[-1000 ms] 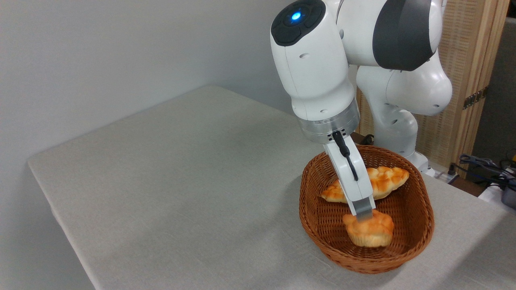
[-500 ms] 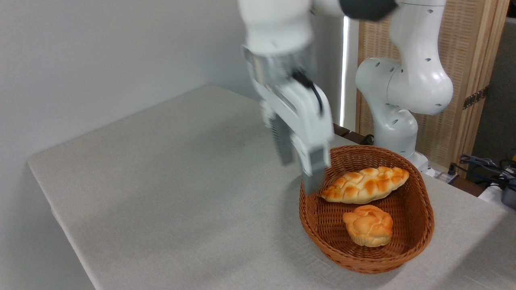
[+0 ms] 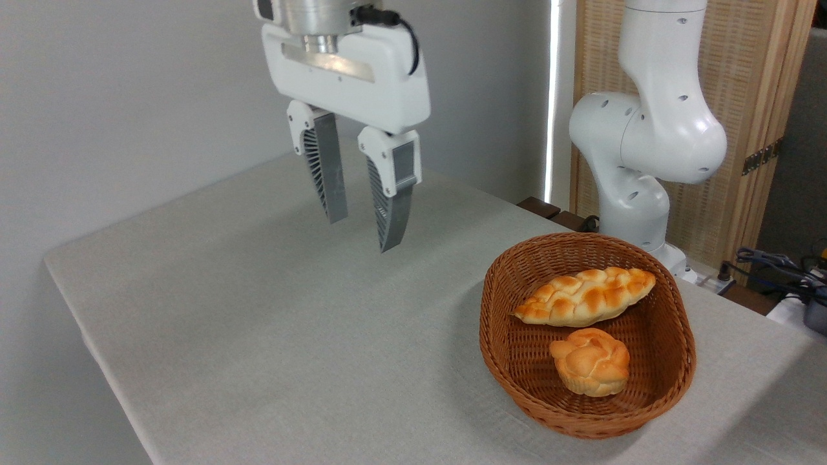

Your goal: Put bread into the basket

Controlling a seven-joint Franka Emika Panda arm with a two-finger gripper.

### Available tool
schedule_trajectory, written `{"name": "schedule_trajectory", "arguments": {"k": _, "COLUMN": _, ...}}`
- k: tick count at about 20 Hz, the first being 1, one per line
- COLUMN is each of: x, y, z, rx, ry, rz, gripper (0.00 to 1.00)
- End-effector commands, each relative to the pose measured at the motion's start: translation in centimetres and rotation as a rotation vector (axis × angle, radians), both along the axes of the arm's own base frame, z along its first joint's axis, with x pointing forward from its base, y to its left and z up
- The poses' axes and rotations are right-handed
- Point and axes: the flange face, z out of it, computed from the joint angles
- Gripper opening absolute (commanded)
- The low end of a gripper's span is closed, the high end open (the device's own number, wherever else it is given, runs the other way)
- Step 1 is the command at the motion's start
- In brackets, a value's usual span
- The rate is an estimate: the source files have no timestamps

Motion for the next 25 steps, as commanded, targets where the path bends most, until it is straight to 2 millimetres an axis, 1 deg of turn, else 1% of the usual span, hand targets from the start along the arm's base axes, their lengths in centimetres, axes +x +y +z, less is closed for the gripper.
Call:
{"name": "schedule_trajectory", "arguments": {"k": 1, "x": 1.2, "y": -0.1, "z": -1.1, "rx": -0.017, "ry": 0.023, "rz": 0.020, "gripper": 1.00}}
{"name": "schedule_trajectory", "arguments": {"k": 3, "x": 1.7, "y": -0.2, "z": -1.9, "rx": -0.011, "ry": 0.037, "rz": 0.027, "gripper": 1.00}}
{"name": "schedule_trajectory", "arguments": {"k": 6, "x": 1.6, "y": -0.1, "z": -2.0, "rx": -0.009, "ry": 0.043, "rz": 0.029, "gripper": 1.00}}
{"name": "schedule_trajectory", "arguments": {"k": 12, "x": 1.6, "y": -0.2, "z": -1.8, "rx": -0.011, "ry": 0.040, "rz": 0.027, "gripper": 1.00}}
{"name": "schedule_trajectory", "arguments": {"k": 14, "x": 1.6, "y": -1.3, "z": -1.8, "rx": -0.008, "ry": 0.040, "rz": 0.009, "gripper": 1.00}}
{"name": "schedule_trajectory", "arguments": {"k": 15, "x": 1.6, "y": -1.3, "z": -1.9, "rx": -0.008, "ry": 0.041, "rz": 0.007, "gripper": 1.00}}
{"name": "schedule_trajectory", "arguments": {"k": 18, "x": 1.9, "y": -1.3, "z": -1.2, "rx": -0.008, "ry": 0.032, "rz": 0.001, "gripper": 1.00}}
{"name": "schedule_trajectory", "arguments": {"k": 25, "x": 2.0, "y": -1.2, "z": -1.2, "rx": -0.012, "ry": 0.043, "rz": -0.002, "gripper": 1.00}}
